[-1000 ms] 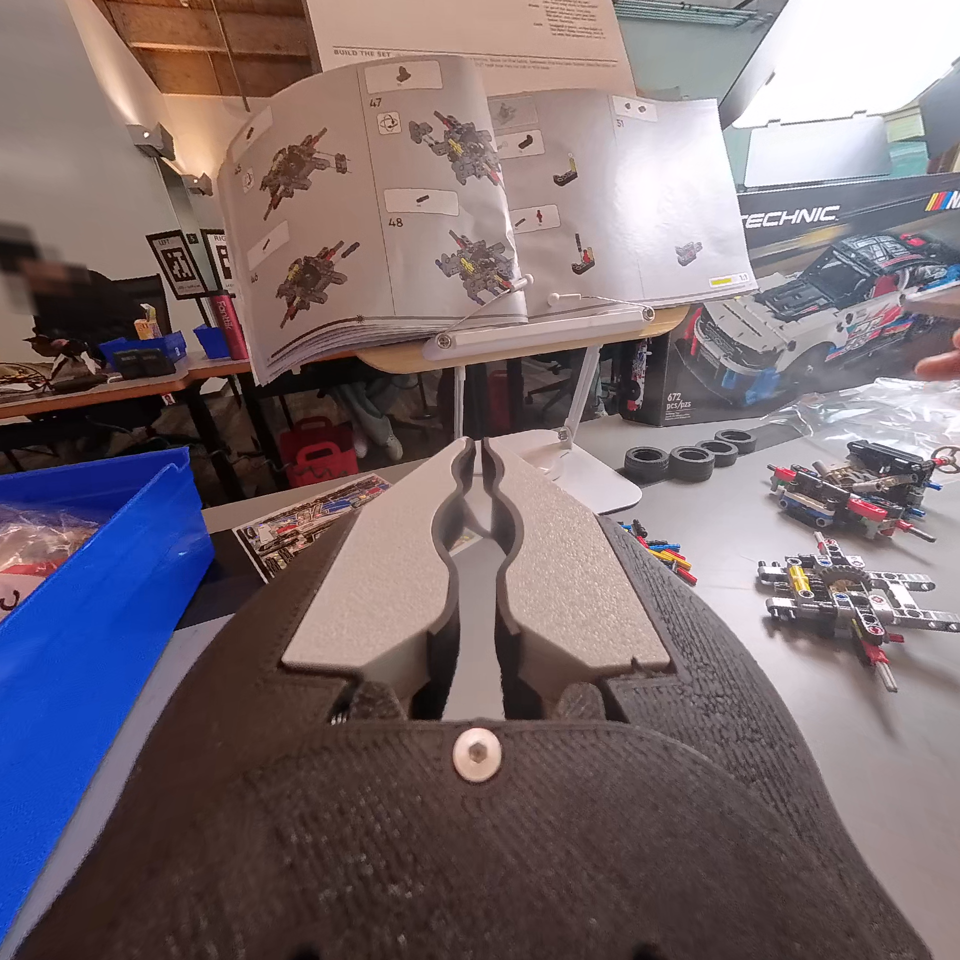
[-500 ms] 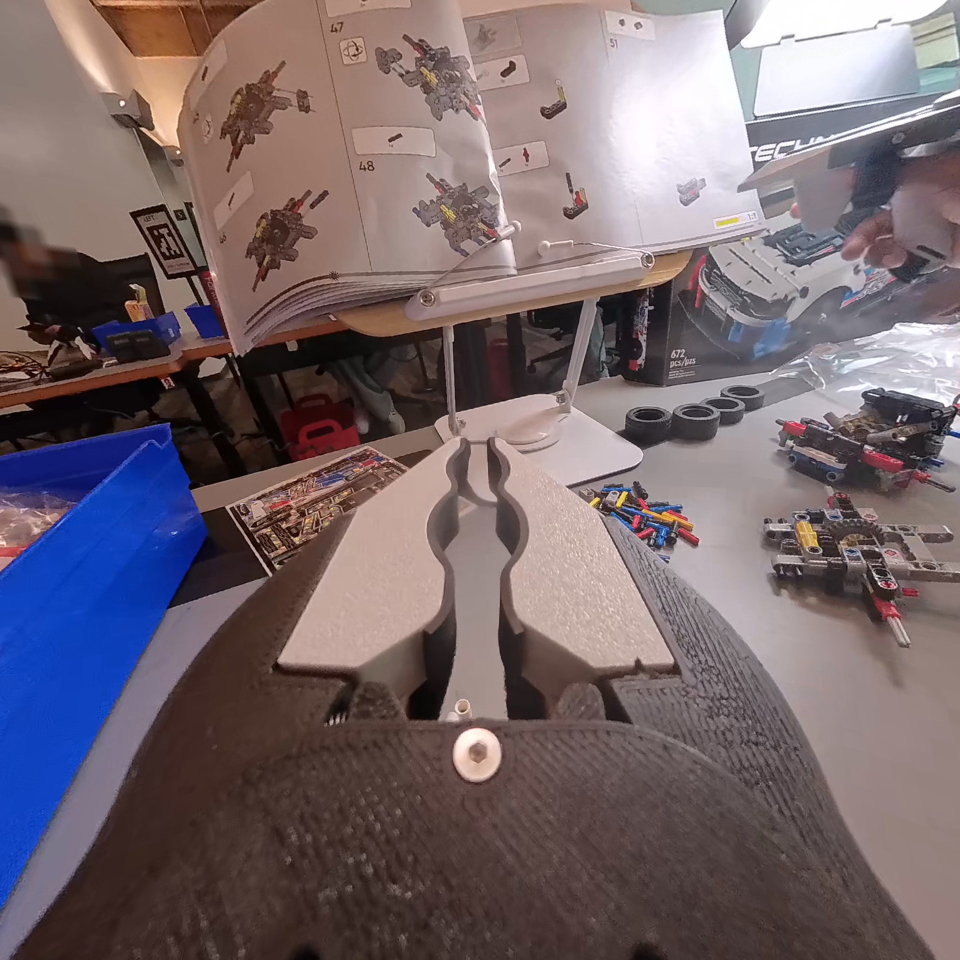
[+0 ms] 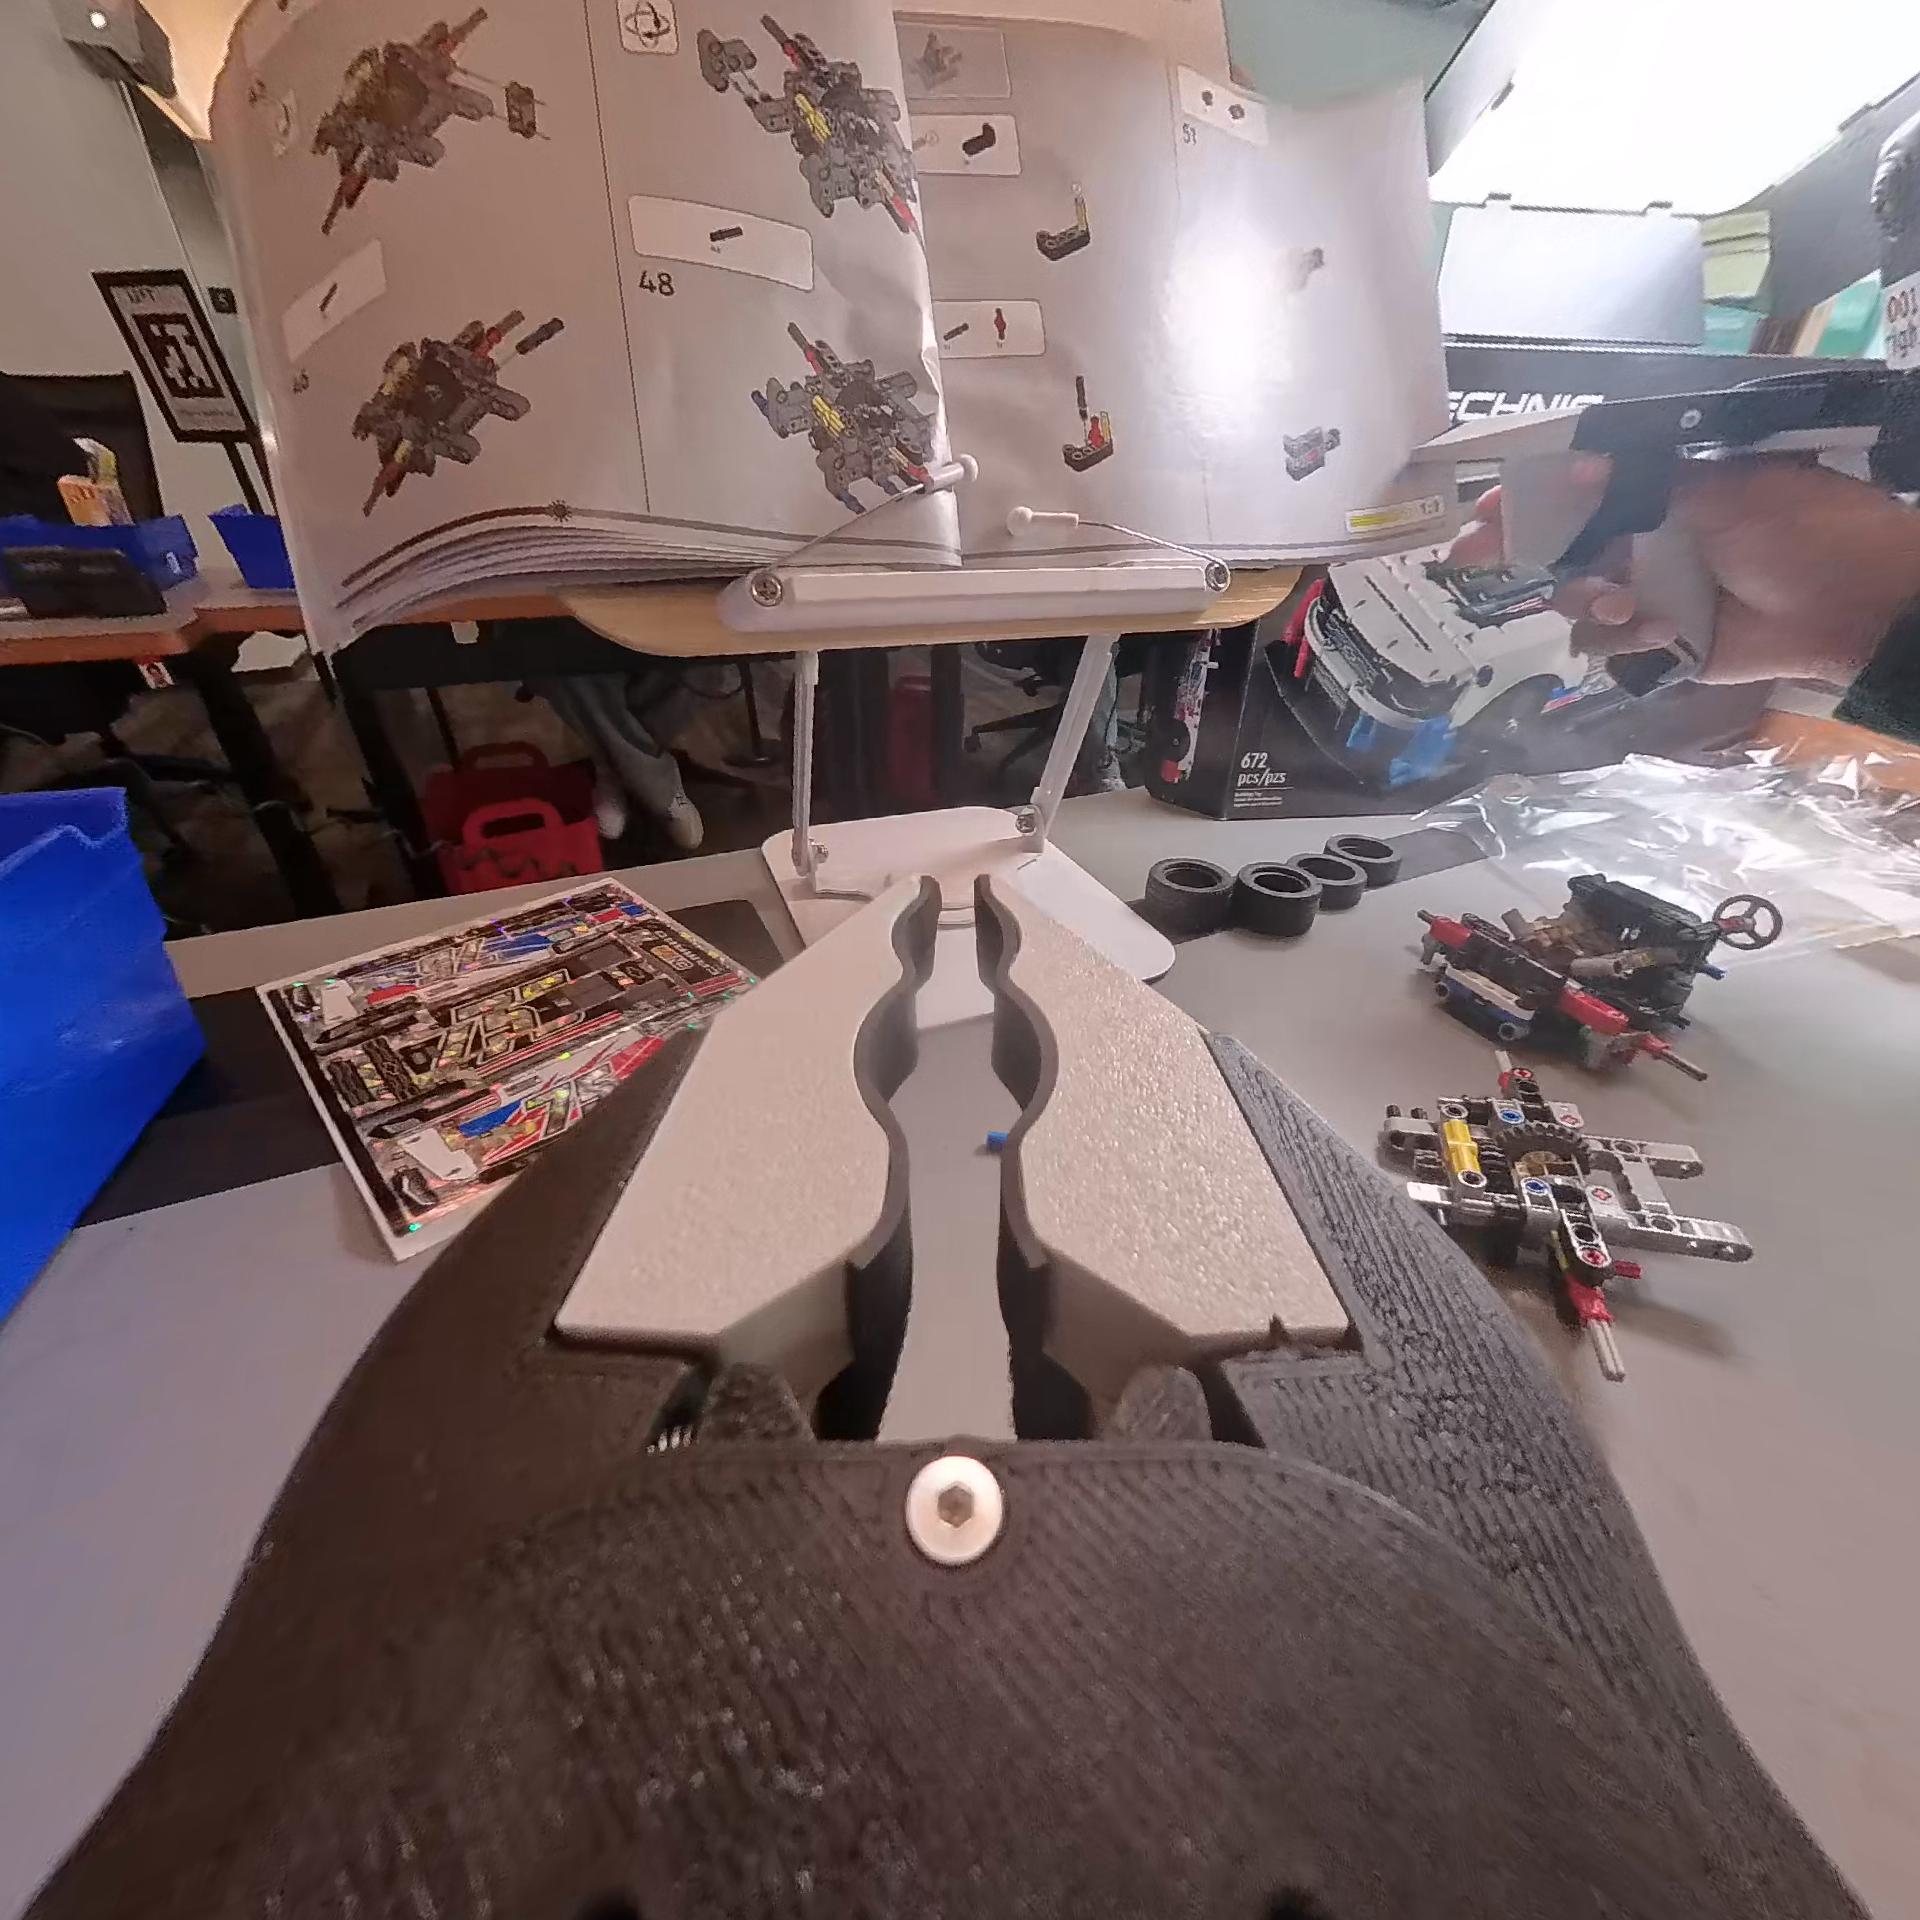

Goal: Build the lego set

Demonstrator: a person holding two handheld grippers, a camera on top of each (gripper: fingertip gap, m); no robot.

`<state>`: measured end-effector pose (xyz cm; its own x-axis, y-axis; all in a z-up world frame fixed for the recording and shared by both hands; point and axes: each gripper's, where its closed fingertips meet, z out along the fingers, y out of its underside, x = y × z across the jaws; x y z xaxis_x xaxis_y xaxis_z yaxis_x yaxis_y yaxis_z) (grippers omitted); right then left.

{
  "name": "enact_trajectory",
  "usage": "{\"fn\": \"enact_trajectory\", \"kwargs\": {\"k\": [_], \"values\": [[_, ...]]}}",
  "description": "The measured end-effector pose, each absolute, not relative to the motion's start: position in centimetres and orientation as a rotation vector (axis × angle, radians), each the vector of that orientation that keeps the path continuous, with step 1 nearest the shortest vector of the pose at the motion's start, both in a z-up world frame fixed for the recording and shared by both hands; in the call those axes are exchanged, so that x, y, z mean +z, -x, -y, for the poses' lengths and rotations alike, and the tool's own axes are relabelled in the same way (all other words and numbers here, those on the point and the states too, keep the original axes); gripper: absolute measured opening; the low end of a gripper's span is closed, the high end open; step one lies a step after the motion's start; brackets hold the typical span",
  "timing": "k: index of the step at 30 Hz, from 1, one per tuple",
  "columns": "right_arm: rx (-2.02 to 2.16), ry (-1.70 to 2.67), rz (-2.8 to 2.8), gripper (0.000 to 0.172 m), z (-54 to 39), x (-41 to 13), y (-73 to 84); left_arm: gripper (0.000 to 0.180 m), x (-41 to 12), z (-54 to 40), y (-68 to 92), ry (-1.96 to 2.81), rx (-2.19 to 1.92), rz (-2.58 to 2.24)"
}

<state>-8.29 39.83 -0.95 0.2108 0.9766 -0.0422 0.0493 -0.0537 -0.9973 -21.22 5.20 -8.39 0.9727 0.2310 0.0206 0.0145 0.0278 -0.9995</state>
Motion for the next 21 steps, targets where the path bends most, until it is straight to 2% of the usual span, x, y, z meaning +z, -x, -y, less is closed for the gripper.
{"fn": "enact_trajectory", "kwargs": {"k": [1,7,11,16,21], "values": [[1.076,1.374,1.073,0.003,-39.6,-0.7,8.2,0.006,-8.5,-5.4,21.0,1.541,0.164,0.192],[1.049,1.385,1.058,0.001,-39.8,-0.7,8.1,0.006,-7.4,-7.6,19.9,1.583,0.195,0.098],[1.039,1.379,1.048,0.001,-39.8,-0.6,8.0,0.021,-5.4,-11.0,21.6,1.642,0.311,0.027],[1.032,1.374,1.049,0.001,-40.0,-0.6,7.8,0.026,-2.6,-17.1,25.7,1.725,0.558,-0.128],[1.024,1.379,1.045,0.001,-40.5,-0.9,7.5,0.031,-3.2,-22.0,28.1,1.822,0.723,-0.284]]}}
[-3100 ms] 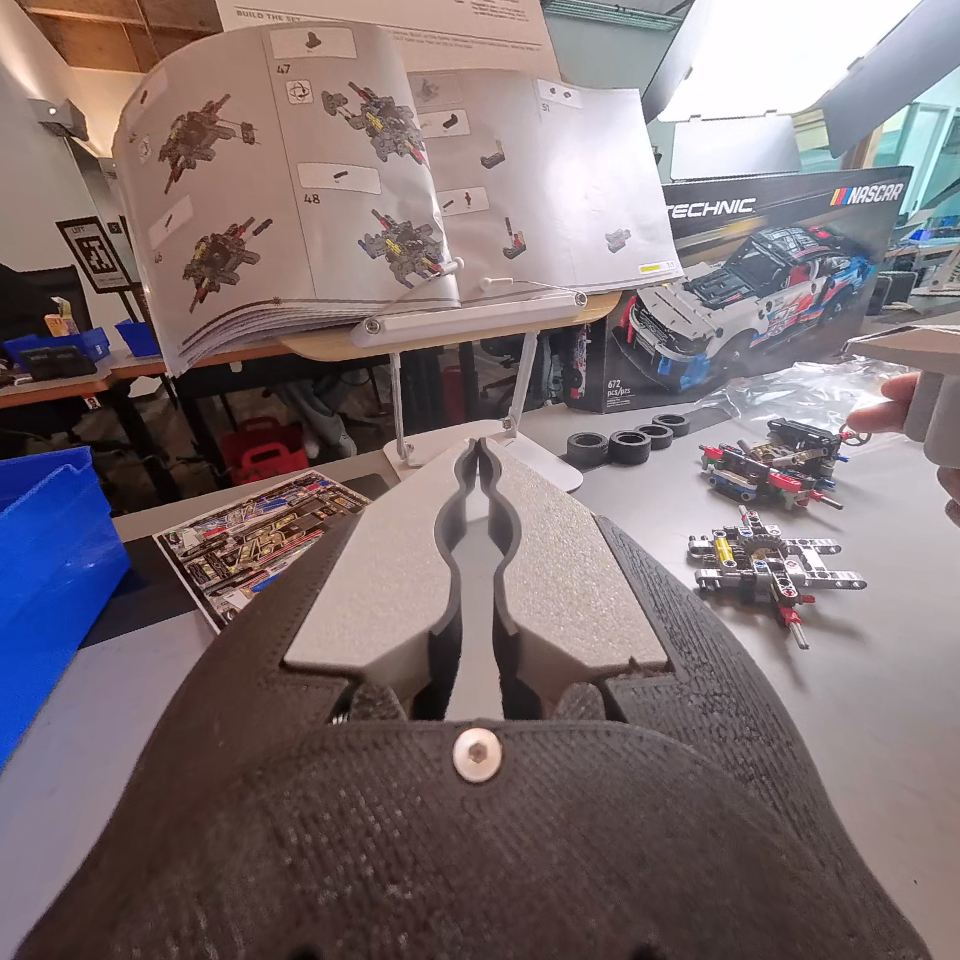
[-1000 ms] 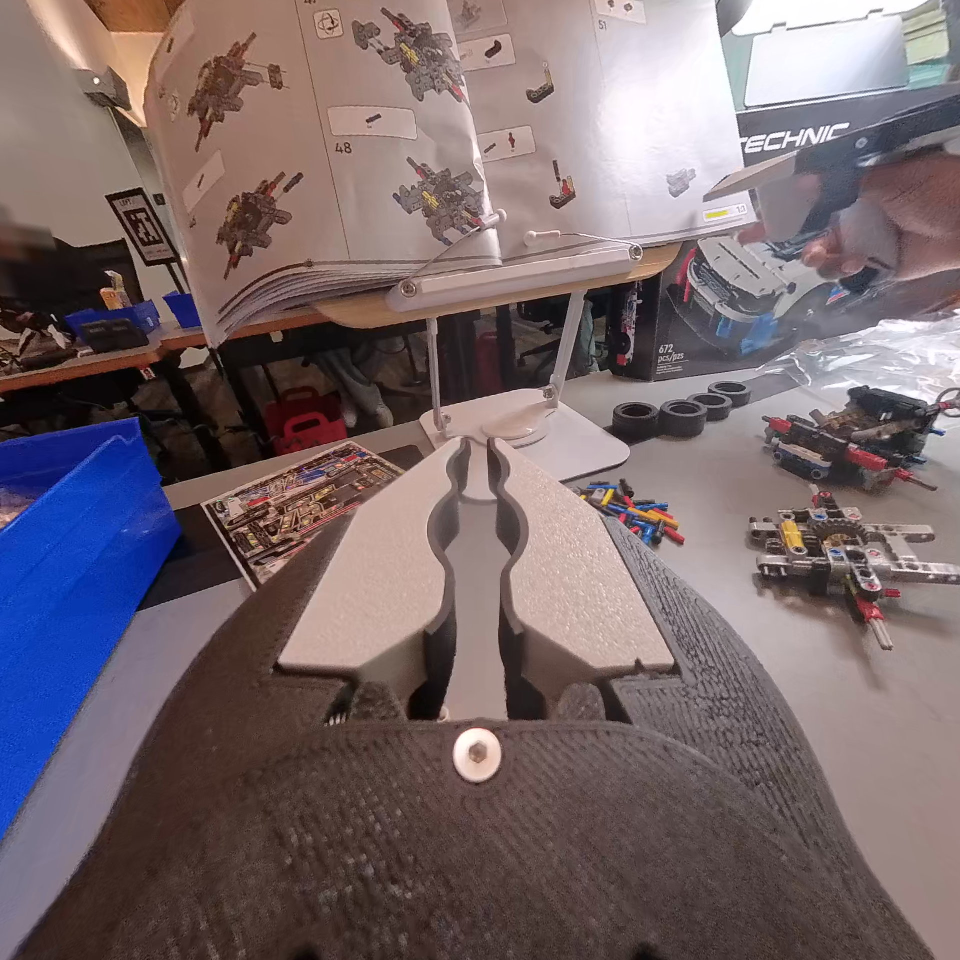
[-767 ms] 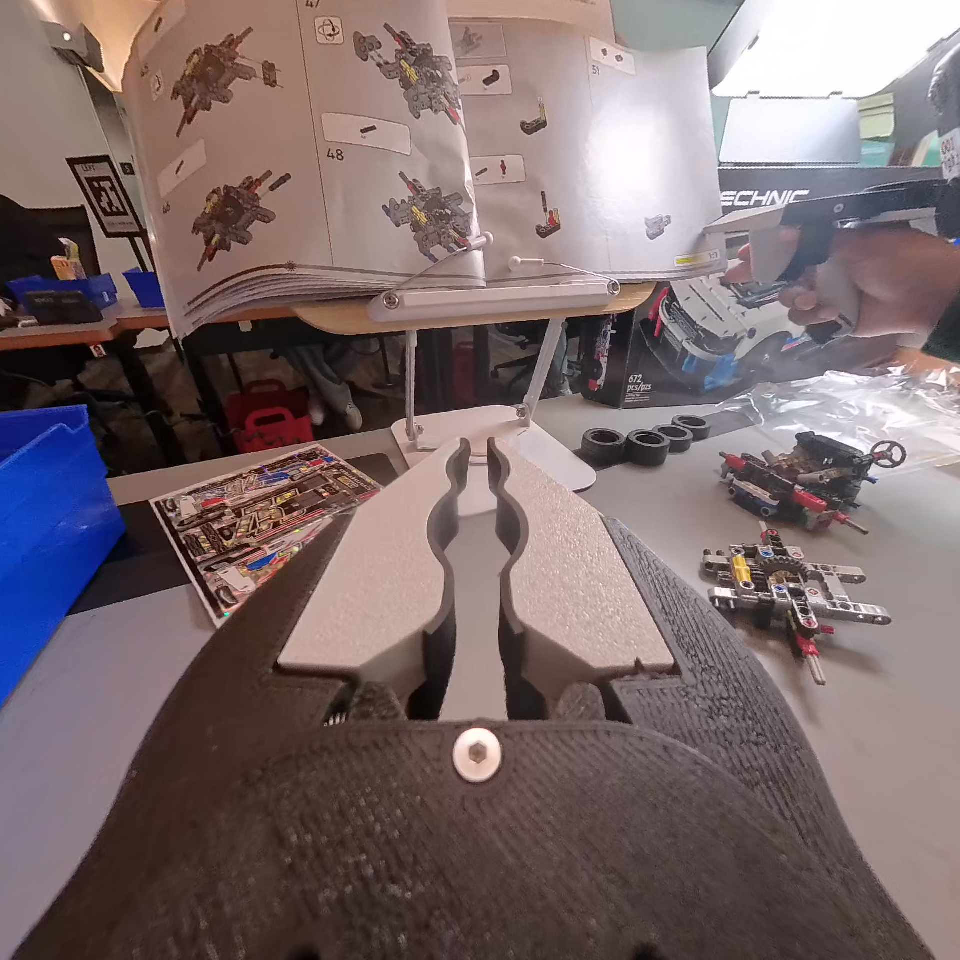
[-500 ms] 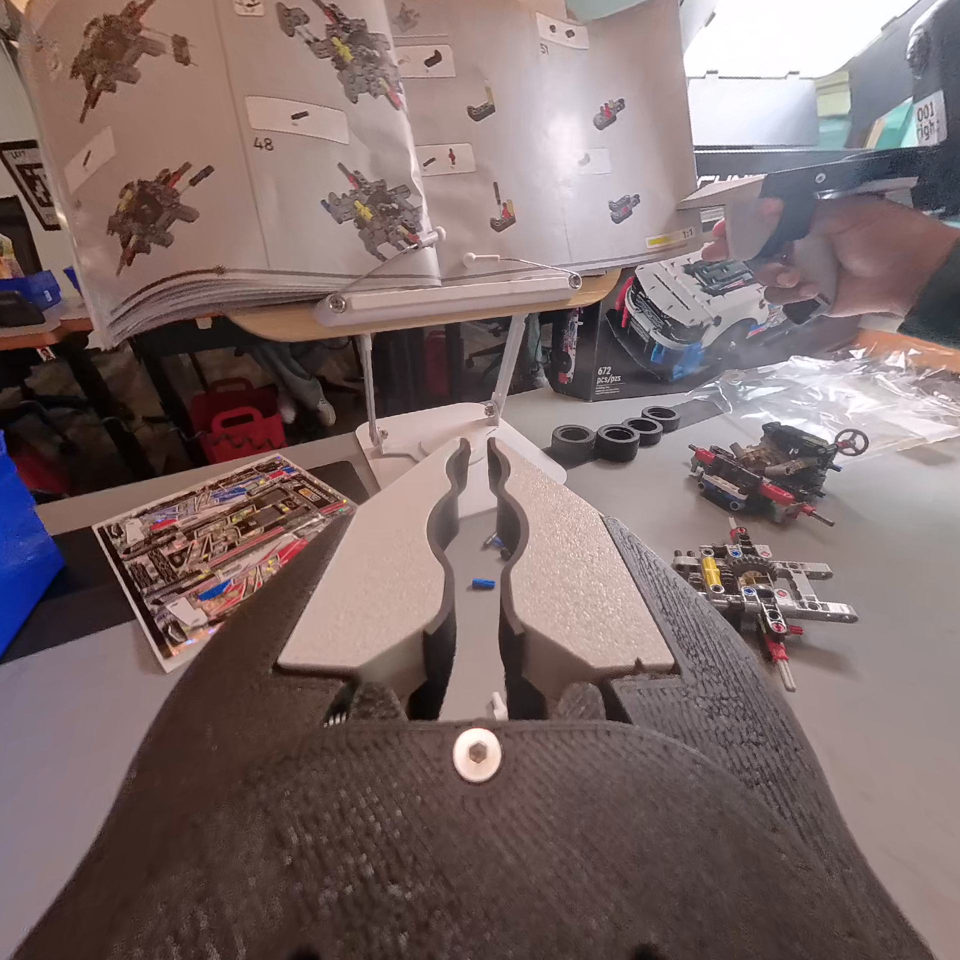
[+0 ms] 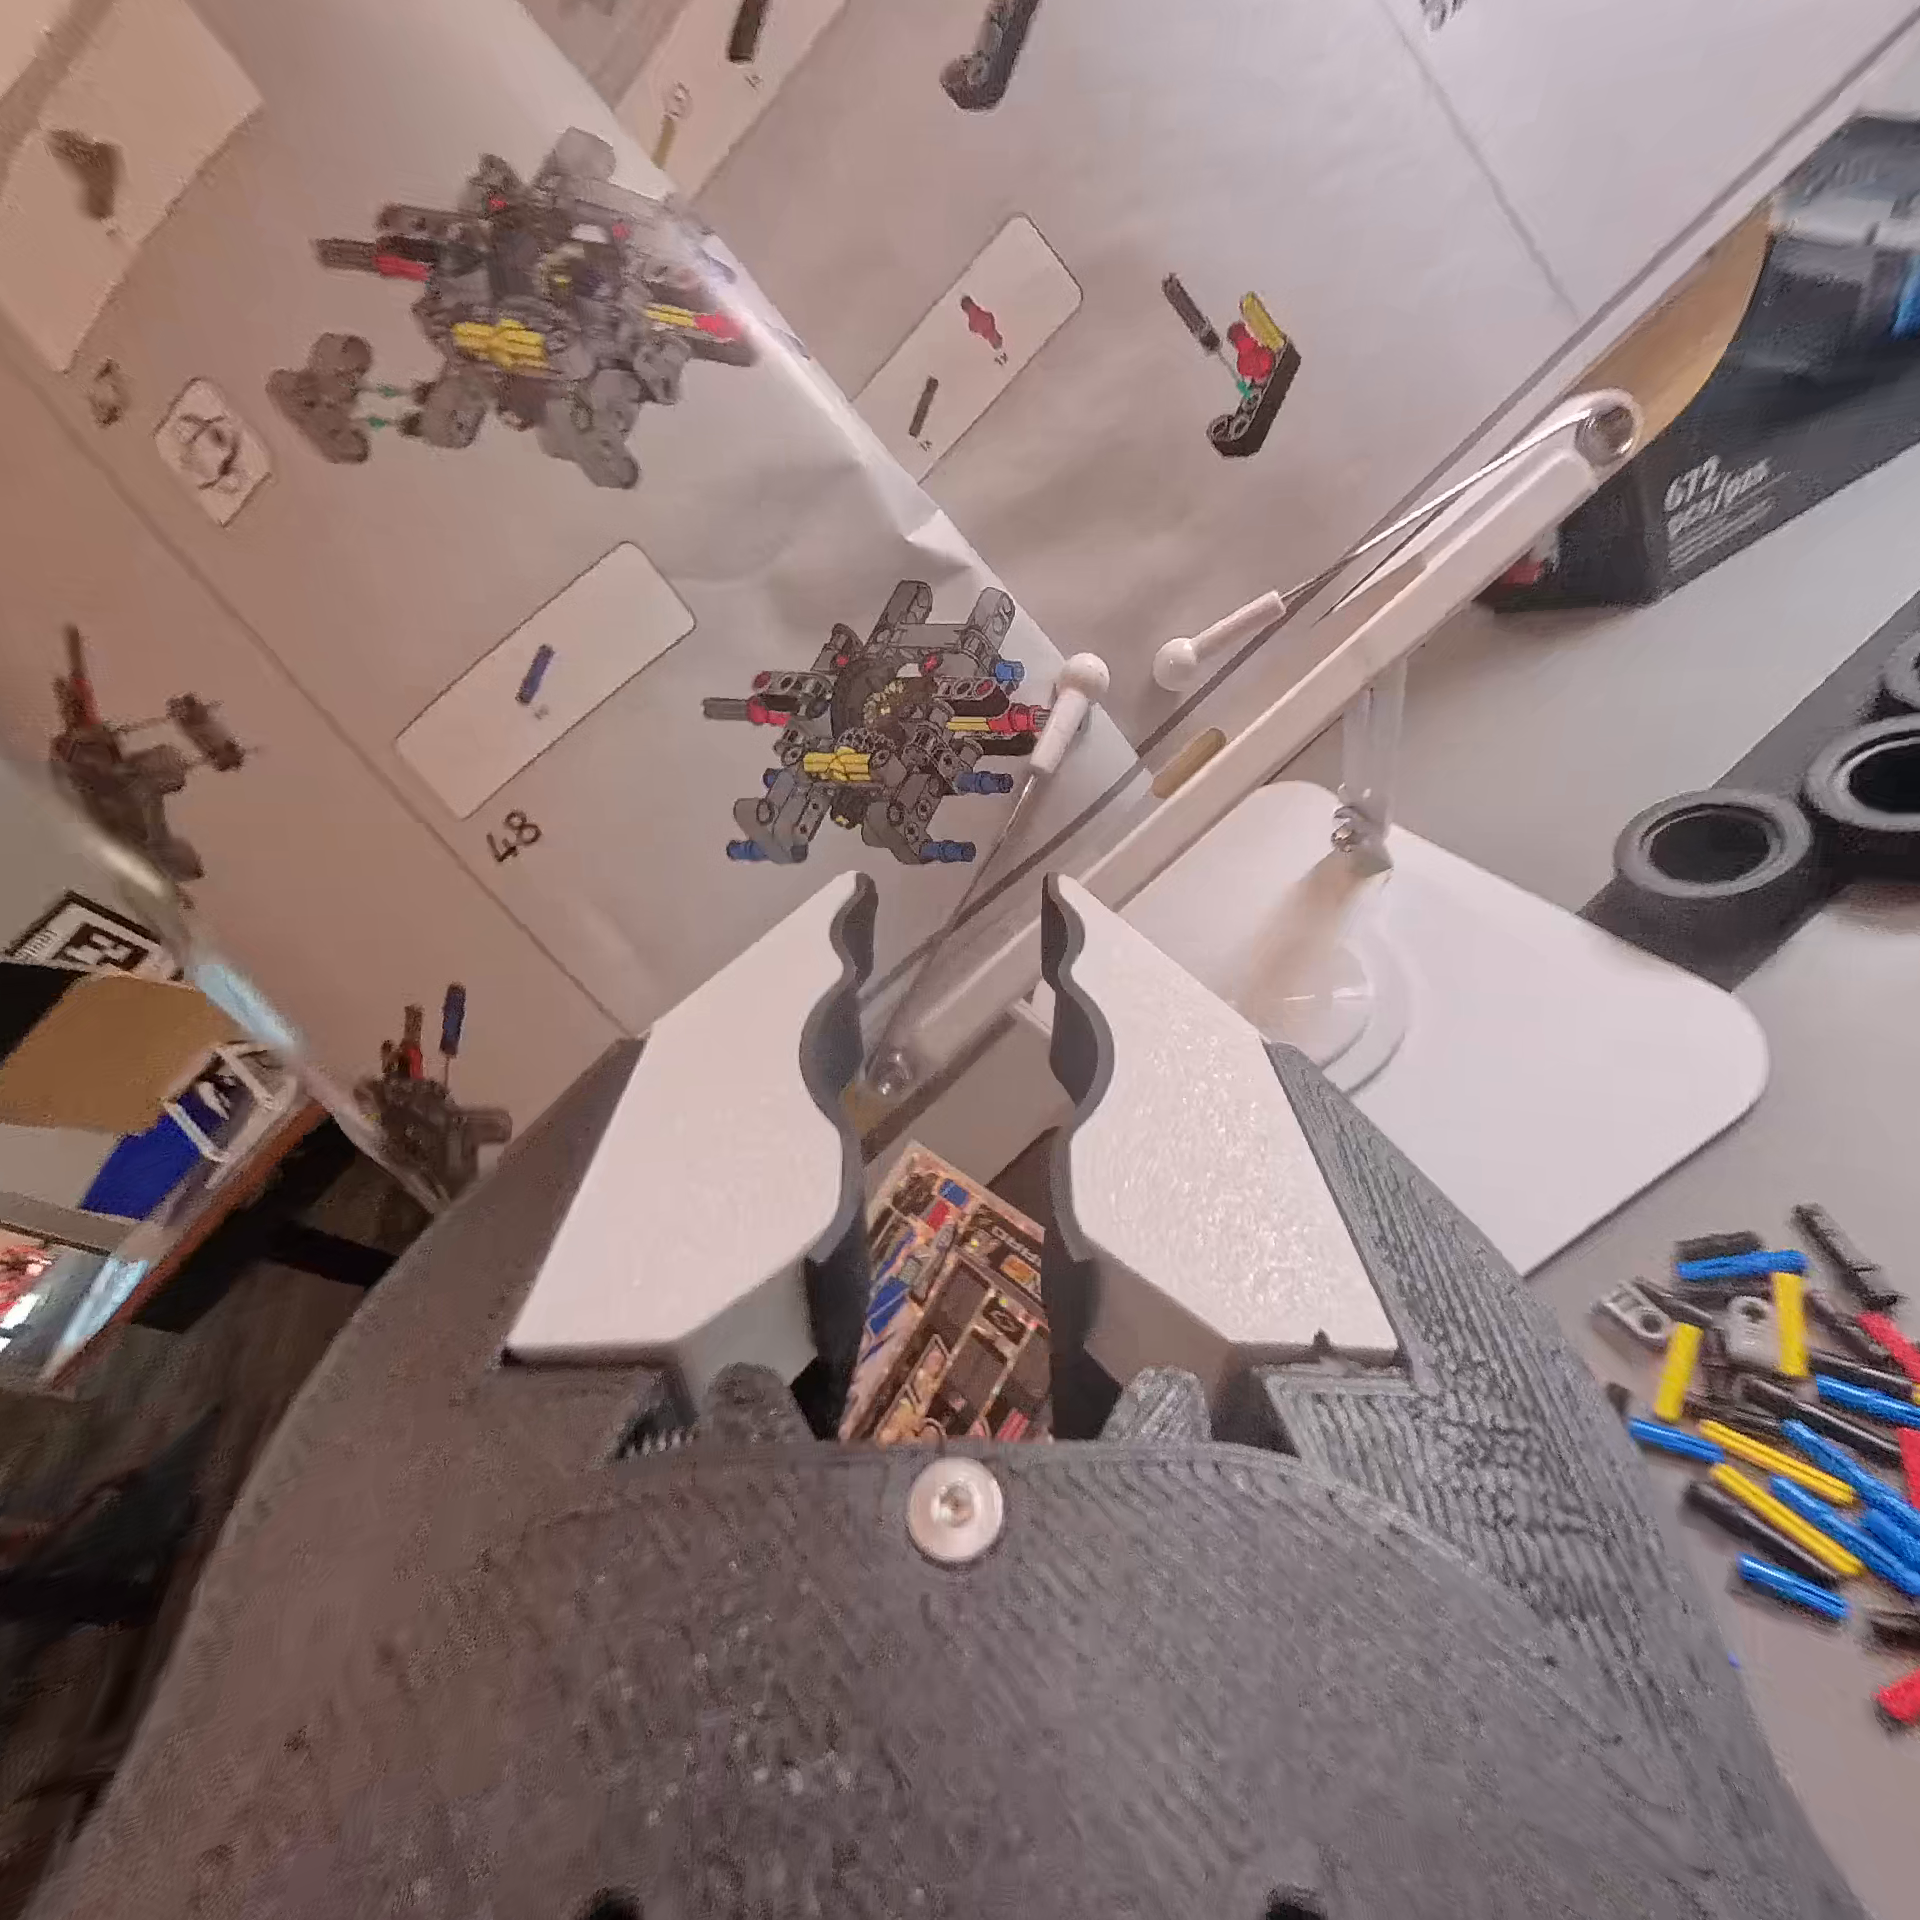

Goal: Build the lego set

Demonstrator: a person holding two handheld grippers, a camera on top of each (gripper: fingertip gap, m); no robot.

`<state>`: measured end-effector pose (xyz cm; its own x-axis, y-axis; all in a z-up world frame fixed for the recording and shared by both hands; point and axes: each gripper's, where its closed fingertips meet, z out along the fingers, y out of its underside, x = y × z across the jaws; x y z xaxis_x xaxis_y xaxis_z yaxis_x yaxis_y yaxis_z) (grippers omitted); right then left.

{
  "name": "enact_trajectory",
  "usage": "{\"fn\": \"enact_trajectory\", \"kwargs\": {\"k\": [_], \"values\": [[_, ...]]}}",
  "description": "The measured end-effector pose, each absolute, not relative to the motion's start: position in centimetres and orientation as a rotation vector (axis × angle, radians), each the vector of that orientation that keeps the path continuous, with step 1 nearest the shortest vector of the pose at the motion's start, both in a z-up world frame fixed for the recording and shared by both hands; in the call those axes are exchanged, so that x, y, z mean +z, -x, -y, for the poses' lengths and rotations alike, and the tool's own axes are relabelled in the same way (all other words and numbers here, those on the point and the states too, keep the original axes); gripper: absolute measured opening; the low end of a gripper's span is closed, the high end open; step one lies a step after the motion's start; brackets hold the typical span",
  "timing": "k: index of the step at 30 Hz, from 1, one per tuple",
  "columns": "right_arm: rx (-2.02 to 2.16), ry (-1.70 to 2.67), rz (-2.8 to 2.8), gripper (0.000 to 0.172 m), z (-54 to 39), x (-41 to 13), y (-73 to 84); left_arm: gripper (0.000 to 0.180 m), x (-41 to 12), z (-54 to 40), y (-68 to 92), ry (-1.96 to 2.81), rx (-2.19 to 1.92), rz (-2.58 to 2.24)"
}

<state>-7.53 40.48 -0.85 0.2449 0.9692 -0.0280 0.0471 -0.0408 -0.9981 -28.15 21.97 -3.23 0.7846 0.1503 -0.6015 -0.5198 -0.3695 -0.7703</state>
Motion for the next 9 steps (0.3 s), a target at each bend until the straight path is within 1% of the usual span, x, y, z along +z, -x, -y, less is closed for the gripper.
{"fn": "enact_trajectory", "kwargs": {"k": [3,5,9], "values": [[1.006,1.381,1.045,0.001,-40.83,-0.87,7.28,0.023,-4.01,-23.26,28.54,1.84,0.785,-0.336],[1.001,1.387,1.043,0.002,-41.2,-0.93,6.96,0.008,-4.35,-23.52,28.76,1.842,0.796,-0.336],[0.966,1.395,1.074,0.001,-41.52,-1.51,6.63,0.006,-4.33,-23.51,28.8,1.826,0.785,-0.316]]}}
